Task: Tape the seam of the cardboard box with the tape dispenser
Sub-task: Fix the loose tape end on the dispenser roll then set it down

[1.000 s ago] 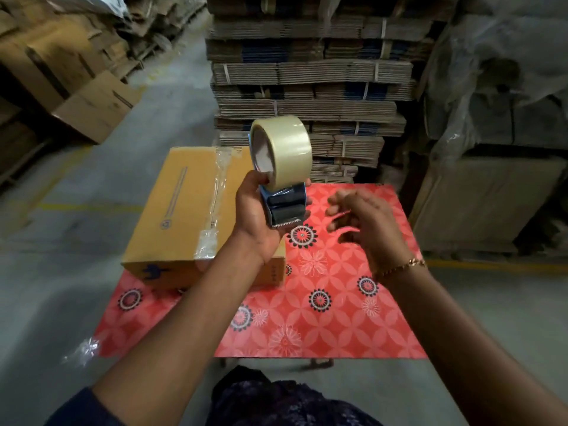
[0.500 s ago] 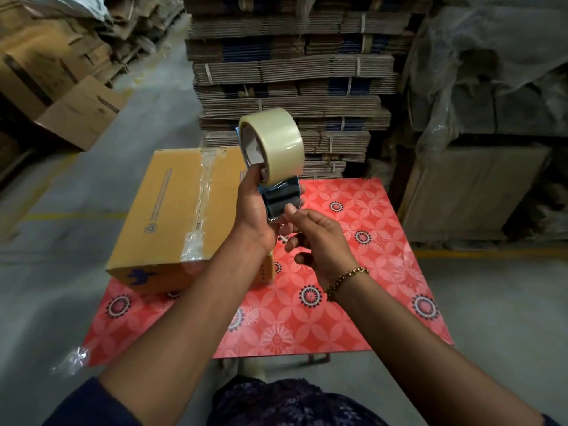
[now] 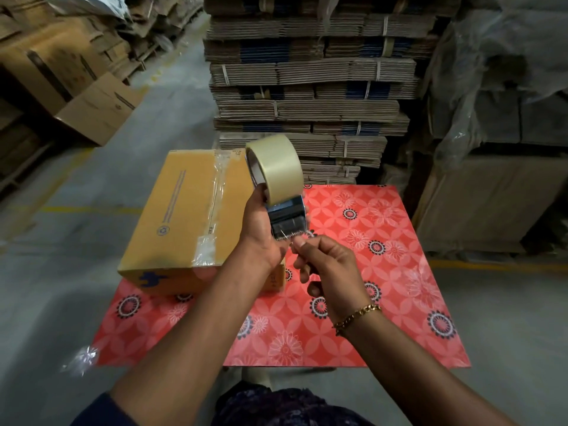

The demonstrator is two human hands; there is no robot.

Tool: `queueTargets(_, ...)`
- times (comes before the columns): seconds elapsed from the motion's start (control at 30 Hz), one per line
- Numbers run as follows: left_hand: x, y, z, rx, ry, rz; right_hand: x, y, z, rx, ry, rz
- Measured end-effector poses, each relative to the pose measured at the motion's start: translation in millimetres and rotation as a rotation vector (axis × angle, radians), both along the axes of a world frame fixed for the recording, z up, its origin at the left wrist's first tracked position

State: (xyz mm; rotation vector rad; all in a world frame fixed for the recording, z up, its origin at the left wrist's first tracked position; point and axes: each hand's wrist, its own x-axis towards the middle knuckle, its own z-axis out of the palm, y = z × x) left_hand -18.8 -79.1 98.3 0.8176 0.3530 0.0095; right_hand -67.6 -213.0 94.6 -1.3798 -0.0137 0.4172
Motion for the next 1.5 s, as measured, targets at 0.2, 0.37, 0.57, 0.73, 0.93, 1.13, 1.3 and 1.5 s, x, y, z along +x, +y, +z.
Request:
queueTargets(0.2, 9.6, 11.9, -16.8, -0.035, 0.04, 0.031, -1.4, 4.0, -15.3, -0.035, 0.046, 0.011)
queueTargets(0.37, 20.3, 19.7, -37.0, -0.027, 0.109, 0.039, 2.9, 13.2, -31.8, -0.03, 0.088, -0.018)
queueTargets(0.57, 32.8, 44.2, -72.4, 0.111, 0.294, 0.03, 17.7, 32.0, -60.3, -0.111, 0.195, -0.015)
queueTargets(0.73, 43.6, 70.2, -100.6, 0.356, 0.418, 0.032, 23.3, 42.9, -88.4, -0.142, 0.396, -0.045)
queueTargets(0.93, 57.3, 94.0, -130.3, 0.731, 0.364, -0.054, 22.5, 55.4, -104.5, -0.147, 0.484, -0.048)
queueTargets(1.13, 59.5, 118.0, -157.0, 1.538, 0.367, -0.167, 20.1, 65.6, -115.6, -0.13, 0.551, -0.093)
queueTargets(1.3, 54.5, 126.4, -162.0, 1.61, 0.297, -0.114, 18.8, 68.2, -117.7, -0.124, 0.563, -0.098)
queueTargets(1.5, -8.2, 114.8, -161.9, 1.614, 0.097, 0.16, 18.6, 66.6, -117.9, -0.104, 0.561, -0.086)
